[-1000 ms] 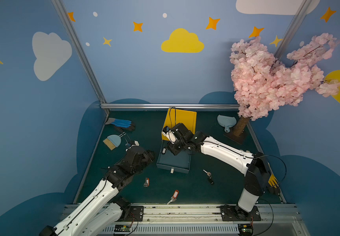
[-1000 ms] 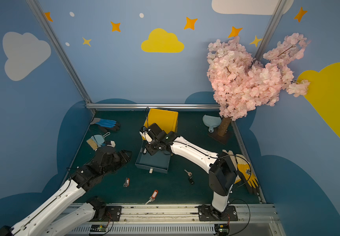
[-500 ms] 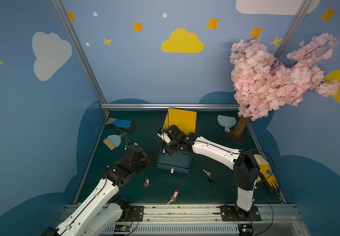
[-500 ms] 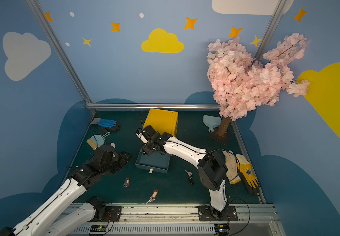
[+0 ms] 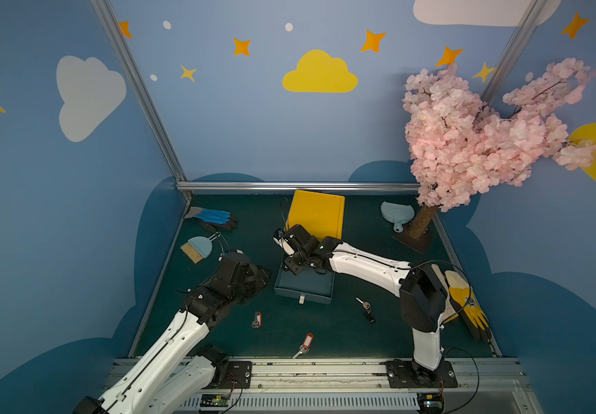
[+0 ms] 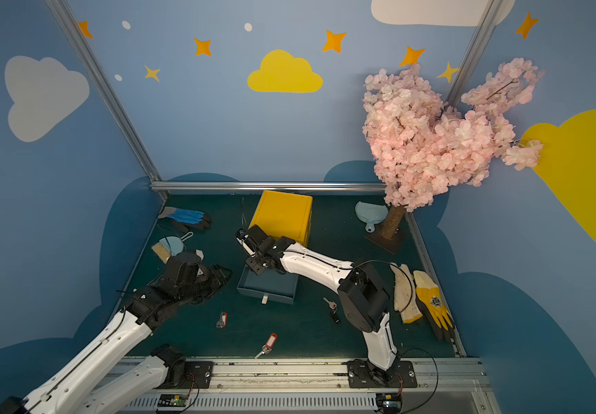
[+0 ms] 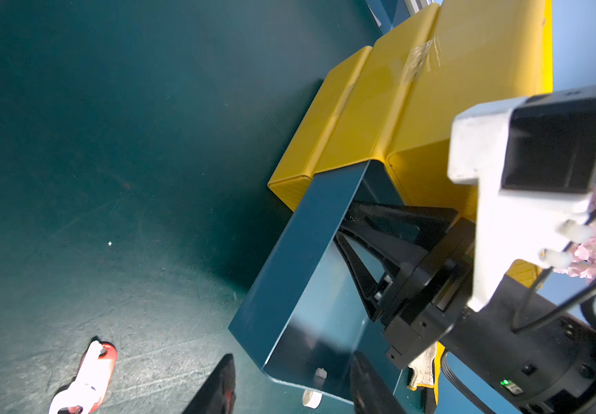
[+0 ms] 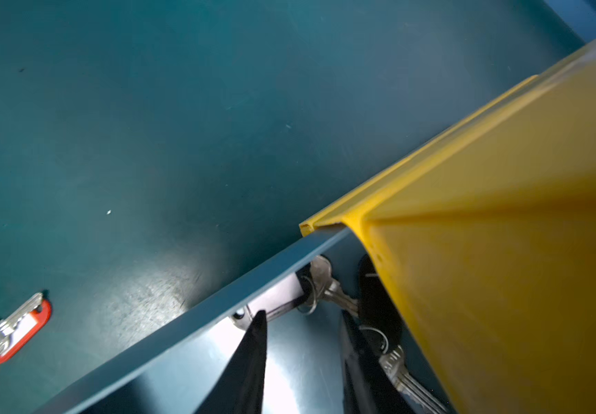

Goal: Take the keys out of the drawer
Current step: Pick up the key from the drawer.

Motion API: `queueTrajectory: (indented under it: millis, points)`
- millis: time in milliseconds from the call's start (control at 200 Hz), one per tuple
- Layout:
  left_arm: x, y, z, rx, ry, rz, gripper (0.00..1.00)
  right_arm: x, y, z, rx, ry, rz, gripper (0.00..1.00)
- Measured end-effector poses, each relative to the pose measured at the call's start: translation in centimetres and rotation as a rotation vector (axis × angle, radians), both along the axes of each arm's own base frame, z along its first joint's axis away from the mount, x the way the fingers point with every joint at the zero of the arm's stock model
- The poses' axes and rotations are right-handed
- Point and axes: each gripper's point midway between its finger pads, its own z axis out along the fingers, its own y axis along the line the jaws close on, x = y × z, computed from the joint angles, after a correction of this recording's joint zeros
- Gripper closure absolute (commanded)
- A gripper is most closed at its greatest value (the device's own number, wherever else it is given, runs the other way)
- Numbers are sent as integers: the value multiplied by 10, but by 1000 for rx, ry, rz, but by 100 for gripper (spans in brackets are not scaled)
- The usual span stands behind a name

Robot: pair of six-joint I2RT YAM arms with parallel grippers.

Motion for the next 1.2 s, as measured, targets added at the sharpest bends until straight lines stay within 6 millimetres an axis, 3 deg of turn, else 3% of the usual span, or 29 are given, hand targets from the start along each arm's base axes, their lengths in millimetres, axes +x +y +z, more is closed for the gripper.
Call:
queueTrajectory:
  millis: [245,721,1201]
  points:
    - [0,0,0,-3,1,-1,48,5,1,-25,-59,-13,-13,66]
    - [-3,1,-2,4,13,-2,47,8,5,-22,-36,-25,-21,91]
    - [-3,-1,-4,2,22,-12,48,4,8,-3,5,-35,-30,100]
